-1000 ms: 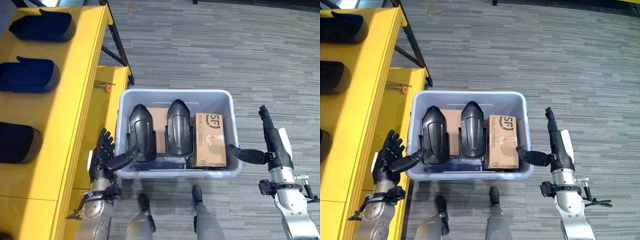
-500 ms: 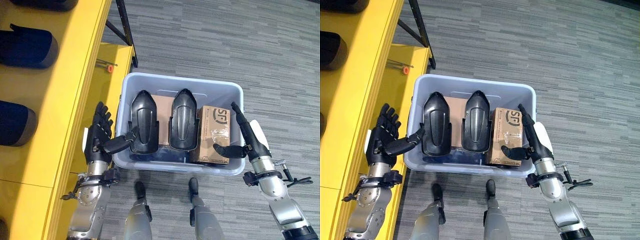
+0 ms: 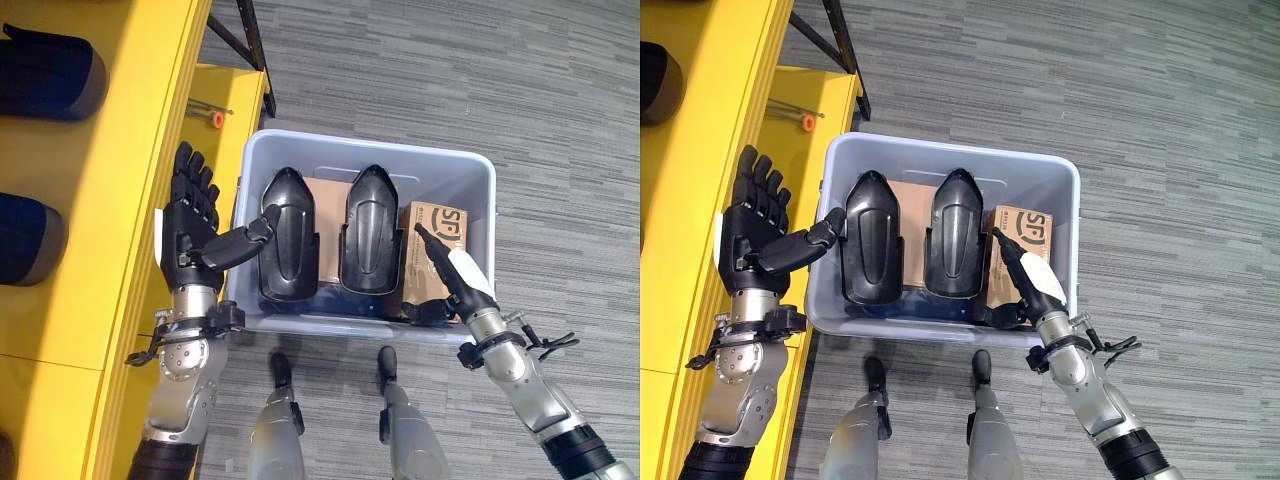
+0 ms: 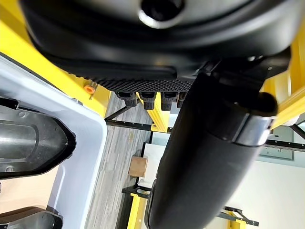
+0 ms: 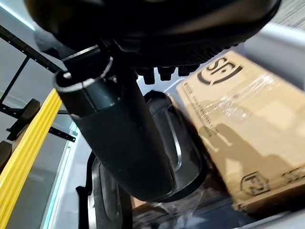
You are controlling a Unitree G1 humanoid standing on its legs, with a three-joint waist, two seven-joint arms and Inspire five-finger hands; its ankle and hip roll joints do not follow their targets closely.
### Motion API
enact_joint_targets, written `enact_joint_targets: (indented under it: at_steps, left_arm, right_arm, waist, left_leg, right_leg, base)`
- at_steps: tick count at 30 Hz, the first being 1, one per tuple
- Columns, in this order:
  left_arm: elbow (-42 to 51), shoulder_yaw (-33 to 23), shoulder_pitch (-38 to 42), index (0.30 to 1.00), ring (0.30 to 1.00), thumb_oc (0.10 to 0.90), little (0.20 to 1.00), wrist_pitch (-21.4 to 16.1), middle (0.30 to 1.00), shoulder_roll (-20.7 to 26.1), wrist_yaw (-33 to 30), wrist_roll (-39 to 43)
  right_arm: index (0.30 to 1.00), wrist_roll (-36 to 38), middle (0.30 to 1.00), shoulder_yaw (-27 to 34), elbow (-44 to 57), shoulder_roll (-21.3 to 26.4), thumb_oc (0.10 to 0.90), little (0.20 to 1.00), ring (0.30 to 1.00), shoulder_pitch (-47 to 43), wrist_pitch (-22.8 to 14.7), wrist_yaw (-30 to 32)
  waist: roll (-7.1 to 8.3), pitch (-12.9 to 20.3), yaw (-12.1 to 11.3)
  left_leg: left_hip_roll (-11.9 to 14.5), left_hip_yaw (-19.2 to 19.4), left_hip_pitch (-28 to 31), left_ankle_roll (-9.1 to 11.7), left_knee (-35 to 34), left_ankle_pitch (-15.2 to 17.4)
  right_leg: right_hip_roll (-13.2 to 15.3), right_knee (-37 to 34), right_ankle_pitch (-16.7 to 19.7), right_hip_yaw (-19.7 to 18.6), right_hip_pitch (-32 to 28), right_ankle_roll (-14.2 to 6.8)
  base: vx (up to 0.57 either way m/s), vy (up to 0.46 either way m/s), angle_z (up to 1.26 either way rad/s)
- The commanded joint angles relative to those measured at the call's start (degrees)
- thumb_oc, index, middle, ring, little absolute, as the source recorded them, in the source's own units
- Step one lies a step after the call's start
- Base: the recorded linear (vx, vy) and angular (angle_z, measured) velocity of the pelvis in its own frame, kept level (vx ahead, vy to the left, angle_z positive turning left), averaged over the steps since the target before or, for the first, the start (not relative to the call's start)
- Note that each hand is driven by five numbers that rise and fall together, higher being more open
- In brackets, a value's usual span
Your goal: Move parts from the plastic box to the shelf.
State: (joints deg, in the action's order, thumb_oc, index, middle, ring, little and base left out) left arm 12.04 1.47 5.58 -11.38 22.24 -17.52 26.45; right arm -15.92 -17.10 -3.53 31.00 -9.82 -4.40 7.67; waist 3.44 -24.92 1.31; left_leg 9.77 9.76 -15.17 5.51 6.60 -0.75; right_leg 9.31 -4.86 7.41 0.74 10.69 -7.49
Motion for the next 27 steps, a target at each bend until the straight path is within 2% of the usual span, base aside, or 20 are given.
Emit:
enact_joint_targets:
  at_steps: [1, 14, 27]
  left_arm:
    - [7.90, 0.39, 3.42, 1.000, 1.000, 0.900, 1.000, -7.36, 1.000, 2.60, -1.62, -3.17]
    - [7.60, 2.86, 5.05, 1.000, 1.000, 0.900, 1.000, -7.56, 1.000, 1.40, -3.02, -2.64]
    - [6.42, 4.16, 5.50, 1.000, 1.000, 0.900, 1.000, -7.47, 1.000, -0.05, -4.92, -2.69]
  right_arm:
    - [1.000, -3.34, 1.000, -1.07, 0.50, -2.08, 0.900, 1.000, 1.000, -6.53, -2.29, 3.16]
    - [1.000, -7.75, 1.000, -5.40, -3.07, -4.50, 0.900, 1.000, 1.000, -14.30, -0.55, 6.14]
    - [1.000, -7.83, 1.000, -6.05, -6.34, -6.99, 0.900, 1.000, 1.000, -16.49, 0.85, 8.60]
  waist:
    - [0.49, 3.31, -0.56]
    - [-0.53, 2.12, -1.71]
    - [-1.43, 0.38, -2.79]
  left_leg:
    - [1.91, -0.77, -5.55, 0.79, 0.56, -4.40]
    - [1.10, -1.75, -7.46, 0.44, 1.05, -4.29]
    - [-0.68, -2.76, -10.16, -0.64, 2.05, -3.66]
  right_leg:
    - [3.79, 3.97, -9.24, 3.28, -5.00, -1.13]
    - [4.25, 3.93, -9.28, 4.37, -4.51, -1.35]
    - [5.46, 4.26, -8.90, 5.35, -3.52, -1.77]
  base:
    - [0.00, 0.000, 0.00]
    - [0.00, 0.003, 0.02]
    - [-0.01, 0.029, 0.10]
